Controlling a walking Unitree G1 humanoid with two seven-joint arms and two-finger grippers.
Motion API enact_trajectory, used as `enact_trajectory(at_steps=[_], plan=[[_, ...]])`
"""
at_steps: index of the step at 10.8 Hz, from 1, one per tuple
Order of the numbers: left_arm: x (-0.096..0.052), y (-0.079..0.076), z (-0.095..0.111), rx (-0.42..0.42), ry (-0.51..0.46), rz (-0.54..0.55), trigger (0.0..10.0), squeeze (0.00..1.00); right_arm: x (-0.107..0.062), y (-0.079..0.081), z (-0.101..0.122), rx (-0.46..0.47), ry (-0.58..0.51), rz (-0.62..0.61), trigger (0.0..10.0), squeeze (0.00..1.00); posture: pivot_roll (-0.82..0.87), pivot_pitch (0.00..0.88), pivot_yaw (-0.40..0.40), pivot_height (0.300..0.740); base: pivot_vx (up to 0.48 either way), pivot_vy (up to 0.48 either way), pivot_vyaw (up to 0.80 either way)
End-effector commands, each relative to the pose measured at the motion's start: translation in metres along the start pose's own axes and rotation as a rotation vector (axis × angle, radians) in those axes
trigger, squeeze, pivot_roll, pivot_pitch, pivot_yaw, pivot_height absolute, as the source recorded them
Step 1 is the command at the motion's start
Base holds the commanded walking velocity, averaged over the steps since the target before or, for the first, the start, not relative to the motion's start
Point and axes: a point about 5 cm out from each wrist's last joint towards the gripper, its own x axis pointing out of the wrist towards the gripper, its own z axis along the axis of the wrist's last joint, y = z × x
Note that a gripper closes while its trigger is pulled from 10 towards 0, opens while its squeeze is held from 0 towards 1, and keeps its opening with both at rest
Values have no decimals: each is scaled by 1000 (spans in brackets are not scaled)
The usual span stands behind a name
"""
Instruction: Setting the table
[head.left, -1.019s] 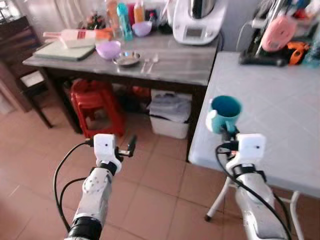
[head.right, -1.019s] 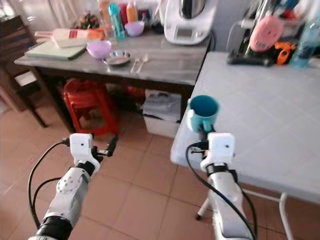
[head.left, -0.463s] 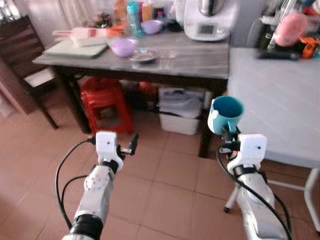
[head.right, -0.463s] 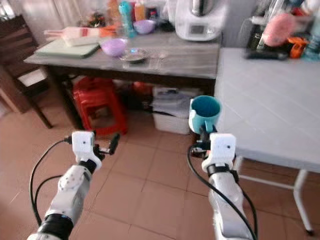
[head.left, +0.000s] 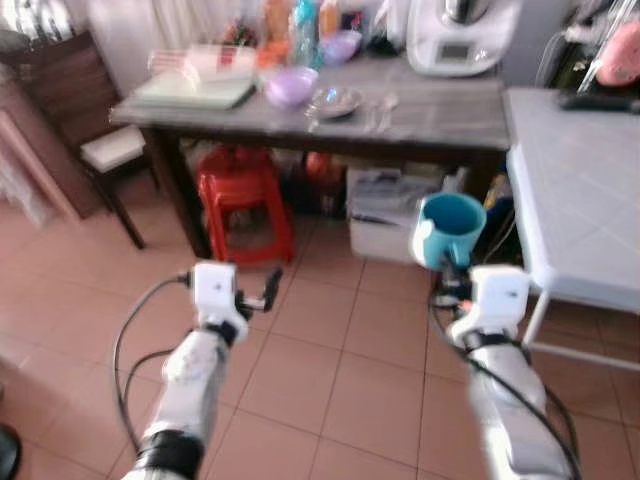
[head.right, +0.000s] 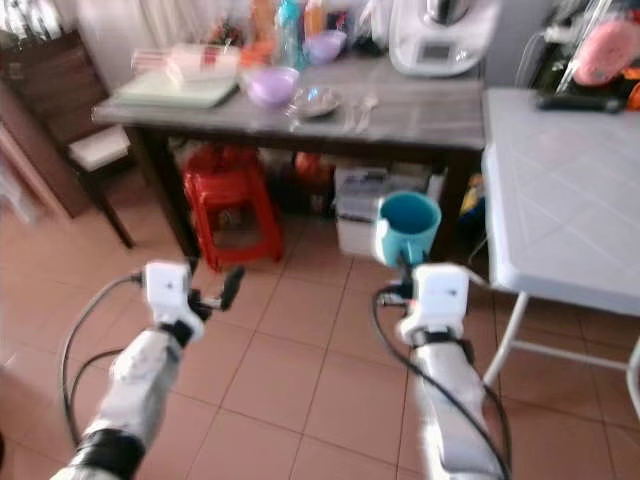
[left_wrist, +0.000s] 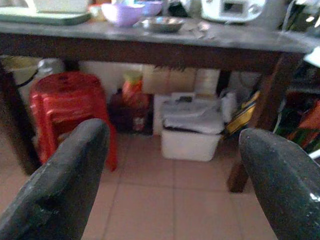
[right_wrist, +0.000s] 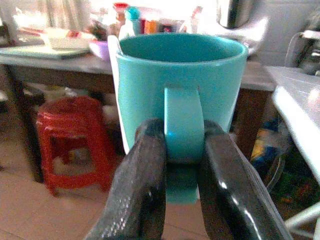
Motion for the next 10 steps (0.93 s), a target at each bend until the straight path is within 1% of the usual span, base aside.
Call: enact_trajectory(at_steps=[1,4,8,10], plan=[[2,-2,6,-3,-30,-16,10000,0,3,-3,8,-14,-37,-8,10000,0,25,0,70,740,0,0,0],[0,-6,6,-11,-42,-52,10000,0,3,-3,9,-16,-43,-5,10000,0,25,0,70,740,373,0,0],[-1,-7,6,-17,-43,-66,10000,0,2,-3,8,-15,-46,-3,10000,0,25,0,73,740,472,0,0],[-1,-7,6,-18,-43,-68,10000,0,2,-2,8,-35,-48,3,10000,0,27,0,74,740,472,0,0]])
